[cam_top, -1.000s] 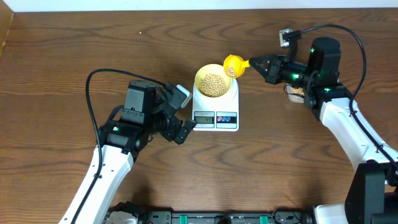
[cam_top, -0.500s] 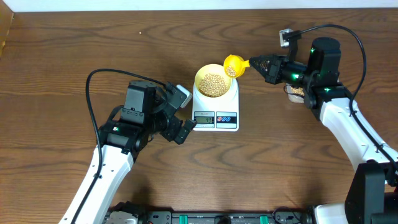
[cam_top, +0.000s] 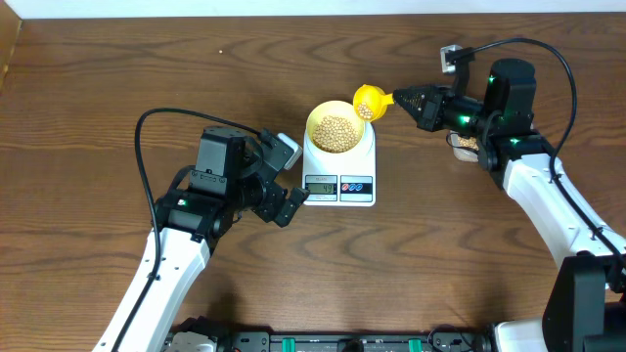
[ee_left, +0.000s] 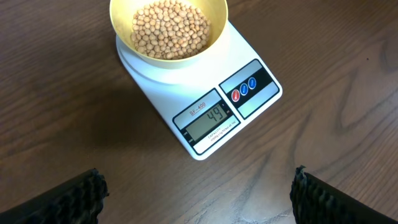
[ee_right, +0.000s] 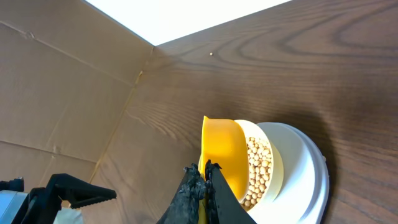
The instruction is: Scoop item into bowl and weigh 50g on scale
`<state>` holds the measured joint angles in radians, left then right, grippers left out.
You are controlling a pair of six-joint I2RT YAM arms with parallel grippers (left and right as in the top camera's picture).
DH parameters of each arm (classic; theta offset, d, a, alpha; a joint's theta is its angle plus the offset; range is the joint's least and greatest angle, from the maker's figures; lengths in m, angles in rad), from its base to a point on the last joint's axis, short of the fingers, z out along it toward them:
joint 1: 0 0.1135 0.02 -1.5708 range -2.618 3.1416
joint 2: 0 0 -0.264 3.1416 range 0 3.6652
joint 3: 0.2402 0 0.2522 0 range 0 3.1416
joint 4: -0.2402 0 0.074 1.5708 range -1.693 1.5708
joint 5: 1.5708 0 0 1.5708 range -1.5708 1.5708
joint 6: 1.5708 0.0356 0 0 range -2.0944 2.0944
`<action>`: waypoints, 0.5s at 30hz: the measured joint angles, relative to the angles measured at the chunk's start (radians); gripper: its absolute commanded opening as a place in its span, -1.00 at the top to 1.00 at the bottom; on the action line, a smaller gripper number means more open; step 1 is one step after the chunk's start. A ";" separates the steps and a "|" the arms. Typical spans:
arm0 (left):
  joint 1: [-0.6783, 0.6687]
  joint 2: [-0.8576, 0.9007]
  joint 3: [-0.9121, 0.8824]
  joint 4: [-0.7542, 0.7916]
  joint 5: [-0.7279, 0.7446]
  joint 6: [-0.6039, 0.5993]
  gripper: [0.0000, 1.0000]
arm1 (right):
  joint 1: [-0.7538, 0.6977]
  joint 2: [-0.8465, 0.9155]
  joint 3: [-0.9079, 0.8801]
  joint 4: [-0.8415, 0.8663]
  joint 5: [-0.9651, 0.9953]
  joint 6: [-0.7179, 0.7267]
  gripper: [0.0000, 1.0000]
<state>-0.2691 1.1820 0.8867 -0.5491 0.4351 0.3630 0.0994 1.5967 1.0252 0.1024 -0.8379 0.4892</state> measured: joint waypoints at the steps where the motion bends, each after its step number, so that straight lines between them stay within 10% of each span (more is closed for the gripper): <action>1: 0.000 0.000 0.000 0.000 0.000 0.000 -0.93 | 0.000 0.000 0.000 0.000 0.000 0.000 0.98; 15: 0.000 0.000 0.000 0.000 0.000 0.000 -0.94 | 0.000 0.000 0.000 0.000 0.019 -0.008 0.98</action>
<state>-0.2691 1.1820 0.8867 -0.5491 0.4351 0.3630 0.0994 1.5967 1.0252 0.1020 -0.8192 0.4808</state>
